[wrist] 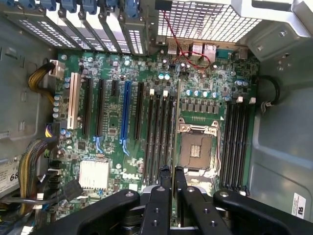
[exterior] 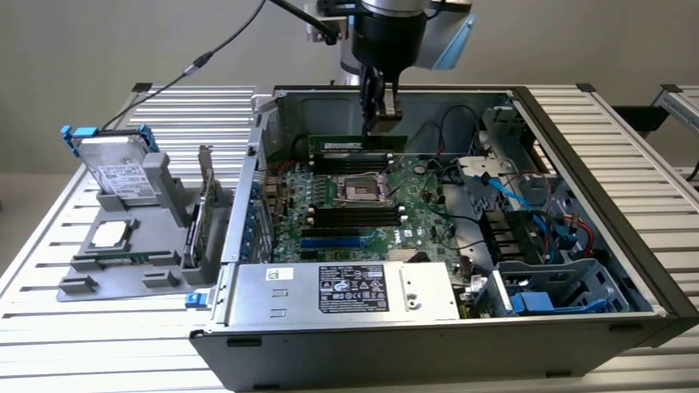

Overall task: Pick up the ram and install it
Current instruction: 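Insert the ram into the slot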

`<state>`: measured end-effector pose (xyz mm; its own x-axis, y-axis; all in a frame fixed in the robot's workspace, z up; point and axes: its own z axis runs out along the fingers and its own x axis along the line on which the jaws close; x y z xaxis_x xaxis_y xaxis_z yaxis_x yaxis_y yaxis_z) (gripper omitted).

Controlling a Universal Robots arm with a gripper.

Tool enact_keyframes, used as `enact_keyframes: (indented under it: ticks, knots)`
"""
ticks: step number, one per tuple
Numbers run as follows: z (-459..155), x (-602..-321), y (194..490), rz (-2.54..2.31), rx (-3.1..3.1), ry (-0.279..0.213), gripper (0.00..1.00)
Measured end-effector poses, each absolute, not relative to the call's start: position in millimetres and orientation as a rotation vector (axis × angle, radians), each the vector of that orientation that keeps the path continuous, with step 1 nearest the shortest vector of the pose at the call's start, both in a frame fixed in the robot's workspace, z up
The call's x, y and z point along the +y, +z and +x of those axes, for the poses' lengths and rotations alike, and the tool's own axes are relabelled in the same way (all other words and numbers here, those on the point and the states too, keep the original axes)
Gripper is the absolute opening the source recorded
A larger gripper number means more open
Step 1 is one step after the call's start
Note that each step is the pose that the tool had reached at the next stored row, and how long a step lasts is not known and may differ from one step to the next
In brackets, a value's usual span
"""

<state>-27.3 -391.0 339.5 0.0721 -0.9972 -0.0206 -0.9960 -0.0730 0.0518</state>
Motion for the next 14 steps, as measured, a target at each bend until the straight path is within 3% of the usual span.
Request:
enact_keyframes:
  ticks: [14]
  knots:
    - [-27.3,-389.3,314.1,2.282,-2.122,-0.079,0.13]
